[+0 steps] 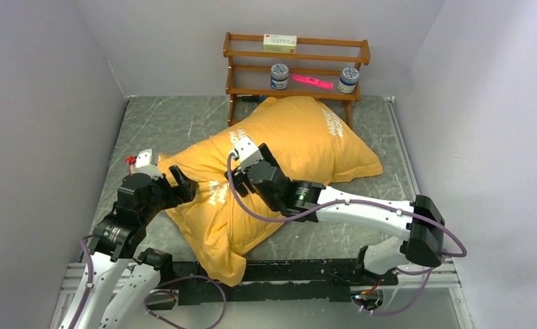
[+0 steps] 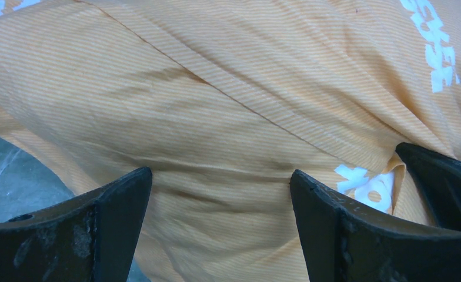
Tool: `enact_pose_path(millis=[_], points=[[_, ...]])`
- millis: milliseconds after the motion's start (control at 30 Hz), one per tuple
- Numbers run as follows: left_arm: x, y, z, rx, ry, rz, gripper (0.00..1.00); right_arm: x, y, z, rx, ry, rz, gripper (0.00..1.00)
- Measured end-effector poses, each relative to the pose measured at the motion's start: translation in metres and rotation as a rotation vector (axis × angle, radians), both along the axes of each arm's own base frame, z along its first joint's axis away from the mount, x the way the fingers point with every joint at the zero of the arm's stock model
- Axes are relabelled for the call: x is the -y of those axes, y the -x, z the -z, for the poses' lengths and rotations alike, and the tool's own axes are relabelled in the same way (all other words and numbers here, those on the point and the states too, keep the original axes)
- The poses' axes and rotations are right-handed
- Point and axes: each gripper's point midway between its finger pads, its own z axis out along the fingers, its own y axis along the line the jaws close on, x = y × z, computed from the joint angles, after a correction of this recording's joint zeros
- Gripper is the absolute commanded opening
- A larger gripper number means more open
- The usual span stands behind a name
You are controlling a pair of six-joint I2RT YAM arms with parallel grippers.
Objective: Remove the pillowcase from the pillow
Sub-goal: Remove the pillow from the pillowcase.
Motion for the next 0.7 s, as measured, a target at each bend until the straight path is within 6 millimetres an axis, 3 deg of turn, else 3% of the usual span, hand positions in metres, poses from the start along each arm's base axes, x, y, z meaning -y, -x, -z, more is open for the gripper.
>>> enact_pose_path(millis=[367,700], points=[[0.009,-0.003,0.012,-0.037,0.011,0.039,0.92,-0.01,0.009,0.006,-0.044,-0.014,-0.091,0.83],[0.015,-0.003,0.022,-0.065,0.022,0.063,0.91,-0.037,0.04,0.001,-0.067,-0.019,-0.264,0.96]])
